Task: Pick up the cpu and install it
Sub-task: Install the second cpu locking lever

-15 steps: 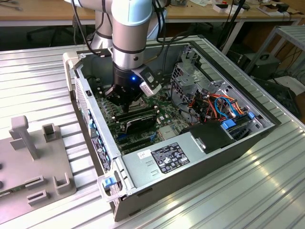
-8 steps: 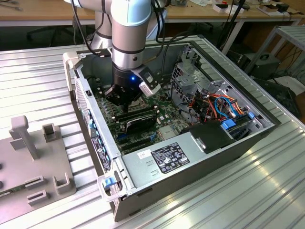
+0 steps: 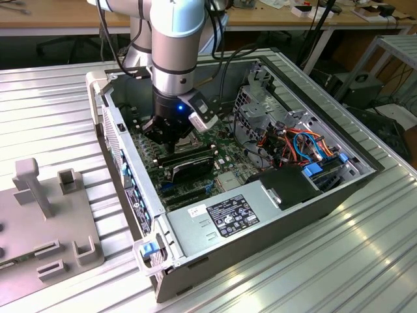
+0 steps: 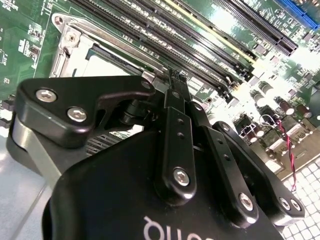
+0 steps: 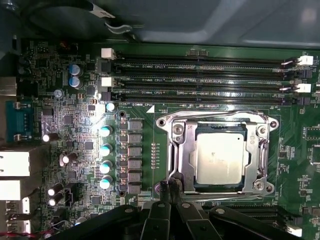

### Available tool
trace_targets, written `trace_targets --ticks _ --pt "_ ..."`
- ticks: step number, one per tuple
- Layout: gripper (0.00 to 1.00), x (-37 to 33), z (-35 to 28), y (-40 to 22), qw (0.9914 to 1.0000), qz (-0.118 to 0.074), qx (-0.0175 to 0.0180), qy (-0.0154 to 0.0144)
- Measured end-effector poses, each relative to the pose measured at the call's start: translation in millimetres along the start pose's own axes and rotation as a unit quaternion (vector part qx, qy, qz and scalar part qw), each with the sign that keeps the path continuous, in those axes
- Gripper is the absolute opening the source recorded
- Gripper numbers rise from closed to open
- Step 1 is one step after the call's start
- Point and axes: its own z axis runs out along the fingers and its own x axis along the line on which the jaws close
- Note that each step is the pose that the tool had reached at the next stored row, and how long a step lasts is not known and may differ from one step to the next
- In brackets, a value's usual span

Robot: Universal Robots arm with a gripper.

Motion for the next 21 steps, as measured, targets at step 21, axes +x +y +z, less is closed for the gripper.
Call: trace_targets --ticks 21 --pt "0.11 3.2 4.7 2.3 1.00000 0.000 0.0000 -0.0005"
